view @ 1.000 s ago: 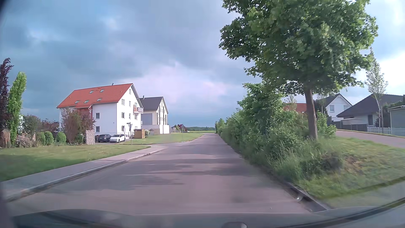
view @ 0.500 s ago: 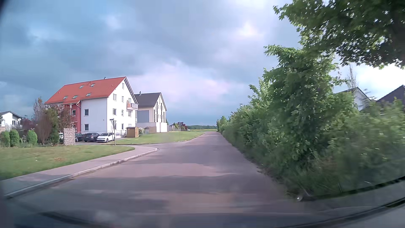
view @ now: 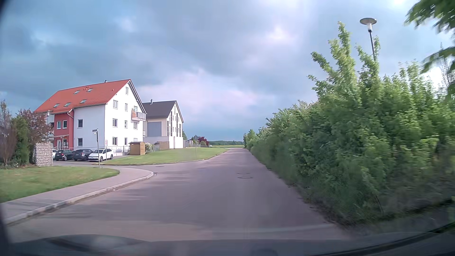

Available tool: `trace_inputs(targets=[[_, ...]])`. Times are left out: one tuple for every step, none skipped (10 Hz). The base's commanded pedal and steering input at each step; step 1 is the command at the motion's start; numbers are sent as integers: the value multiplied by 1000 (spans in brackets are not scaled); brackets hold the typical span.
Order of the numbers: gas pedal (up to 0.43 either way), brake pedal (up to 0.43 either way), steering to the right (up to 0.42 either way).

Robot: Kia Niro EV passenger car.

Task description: Follow the waypoints while adhering to traffic rules and regulations

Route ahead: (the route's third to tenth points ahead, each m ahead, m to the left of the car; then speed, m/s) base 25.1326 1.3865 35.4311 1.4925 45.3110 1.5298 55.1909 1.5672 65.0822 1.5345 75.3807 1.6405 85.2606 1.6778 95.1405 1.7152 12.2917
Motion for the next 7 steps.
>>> trace_inputs(targets=[[169, 0, 0], [169, 0, 0], [169, 0, 0], [157, 0, 0], [157, 0, 0], [157, 0, 0], [157, 0, 0]])
